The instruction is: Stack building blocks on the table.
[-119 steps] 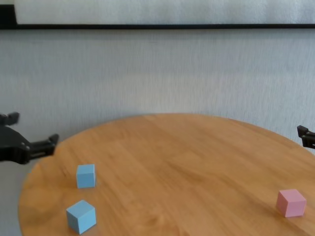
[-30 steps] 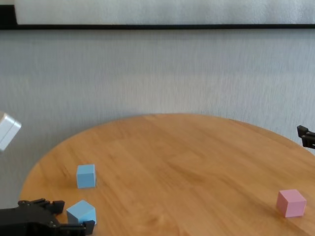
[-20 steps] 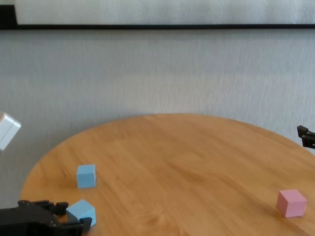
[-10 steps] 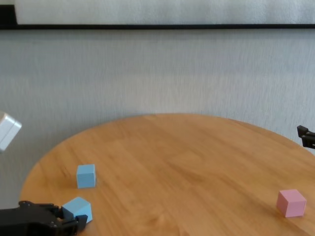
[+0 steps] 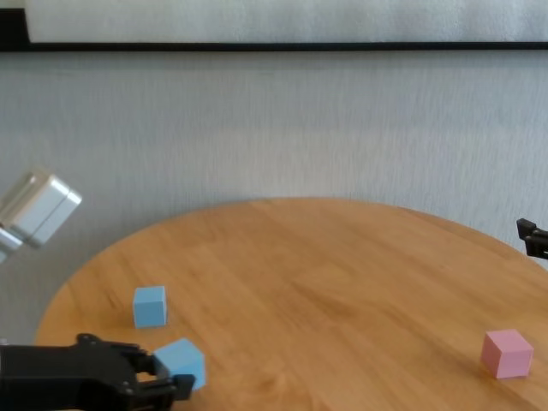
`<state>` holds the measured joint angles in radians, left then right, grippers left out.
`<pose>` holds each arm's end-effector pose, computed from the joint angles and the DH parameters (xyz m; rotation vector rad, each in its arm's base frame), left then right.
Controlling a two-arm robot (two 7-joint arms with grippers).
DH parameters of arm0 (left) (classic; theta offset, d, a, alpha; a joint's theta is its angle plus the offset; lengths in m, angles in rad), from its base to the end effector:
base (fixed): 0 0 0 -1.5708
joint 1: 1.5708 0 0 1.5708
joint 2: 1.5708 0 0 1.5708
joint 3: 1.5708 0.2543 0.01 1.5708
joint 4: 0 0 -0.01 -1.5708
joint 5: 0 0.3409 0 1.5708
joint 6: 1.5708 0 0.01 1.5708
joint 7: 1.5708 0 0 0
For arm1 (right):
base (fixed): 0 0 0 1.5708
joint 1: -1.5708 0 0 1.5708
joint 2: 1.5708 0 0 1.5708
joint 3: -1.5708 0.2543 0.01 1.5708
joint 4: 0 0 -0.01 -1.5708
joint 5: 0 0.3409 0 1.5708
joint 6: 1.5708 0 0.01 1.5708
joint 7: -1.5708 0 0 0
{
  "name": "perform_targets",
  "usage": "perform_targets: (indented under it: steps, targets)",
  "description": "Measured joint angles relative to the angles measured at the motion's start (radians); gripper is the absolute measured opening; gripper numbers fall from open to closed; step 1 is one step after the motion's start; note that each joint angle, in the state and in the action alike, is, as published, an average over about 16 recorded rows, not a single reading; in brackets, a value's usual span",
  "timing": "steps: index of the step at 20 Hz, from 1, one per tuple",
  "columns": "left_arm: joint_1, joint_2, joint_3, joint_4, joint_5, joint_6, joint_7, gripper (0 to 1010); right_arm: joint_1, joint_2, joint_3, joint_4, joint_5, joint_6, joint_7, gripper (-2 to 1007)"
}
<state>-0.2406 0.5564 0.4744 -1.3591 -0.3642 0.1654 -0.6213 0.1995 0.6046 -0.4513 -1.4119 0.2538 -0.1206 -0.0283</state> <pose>0.3914 0.0428 -0.2880 0.4203 0.1525 0.6576 0.3826 -0.0539 -0.2796 -0.3044 -0.2851 -1.2480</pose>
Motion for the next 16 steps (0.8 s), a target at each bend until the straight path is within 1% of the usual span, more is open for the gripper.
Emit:
perform_targets:
  steps: [3, 6, 10, 13, 16]
  targets:
    - [-0.046, -0.008, 0.032, 0.020, 0.003, 0.004, -0.051, 397, 0.000, 0.000, 0.000, 0.000, 0.000, 0.000, 0.000, 1005]
    - [-0.100, -0.026, 0.067, 0.058, 0.005, 0.003, -0.100, 397, 0.000, 0.000, 0.000, 0.000, 0.000, 0.000, 0.000, 1005]
    - [-0.179, -0.062, 0.115, 0.130, 0.011, -0.007, -0.155, 397, 0.000, 0.000, 0.000, 0.000, 0.000, 0.000, 0.000, 1005]
    - [-0.235, -0.093, 0.147, 0.193, 0.019, -0.019, -0.182, 397, 0.000, 0.000, 0.000, 0.000, 0.000, 0.000, 0.000, 1005]
    - [-0.281, -0.122, 0.174, 0.251, 0.028, -0.035, -0.201, 397, 0.000, 0.000, 0.000, 0.000, 0.000, 0.000, 0.000, 1005]
